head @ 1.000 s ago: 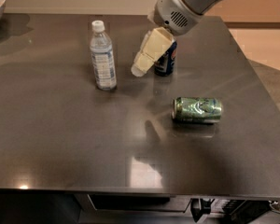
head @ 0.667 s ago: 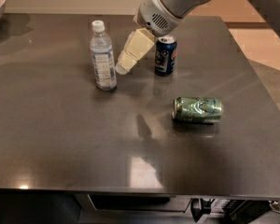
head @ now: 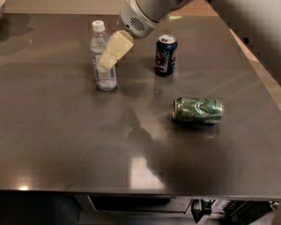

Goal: Pick blue plastic bottle

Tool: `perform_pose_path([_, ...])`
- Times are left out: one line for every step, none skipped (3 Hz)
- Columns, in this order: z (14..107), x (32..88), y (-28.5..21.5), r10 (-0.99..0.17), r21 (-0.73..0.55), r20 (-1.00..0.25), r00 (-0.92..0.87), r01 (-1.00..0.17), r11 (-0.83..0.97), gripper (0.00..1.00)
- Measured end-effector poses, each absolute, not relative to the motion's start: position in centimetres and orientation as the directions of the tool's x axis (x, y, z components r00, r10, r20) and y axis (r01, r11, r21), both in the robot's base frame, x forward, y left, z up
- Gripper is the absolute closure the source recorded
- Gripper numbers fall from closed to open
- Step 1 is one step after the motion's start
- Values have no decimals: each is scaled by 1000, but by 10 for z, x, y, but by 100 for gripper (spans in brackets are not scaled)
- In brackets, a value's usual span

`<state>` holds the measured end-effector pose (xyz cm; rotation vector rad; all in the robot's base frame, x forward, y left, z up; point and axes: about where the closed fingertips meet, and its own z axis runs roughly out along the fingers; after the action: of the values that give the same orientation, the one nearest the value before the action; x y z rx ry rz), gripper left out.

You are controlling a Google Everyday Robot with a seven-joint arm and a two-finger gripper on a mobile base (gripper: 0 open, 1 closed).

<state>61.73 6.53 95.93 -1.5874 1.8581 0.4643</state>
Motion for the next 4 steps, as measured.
perform_pose_path([951,631,83,-733,-128,-678,-65,-971,204,0])
perform_pose_path([946,640,96,-727,-125,-684,-64,-971,203,18])
perform_pose_path([941,643,100,-722,-118,-688,-66,-972,201,41])
perform_pose_path([944,642,97,-716,-106,-695,-68,-975,195,65])
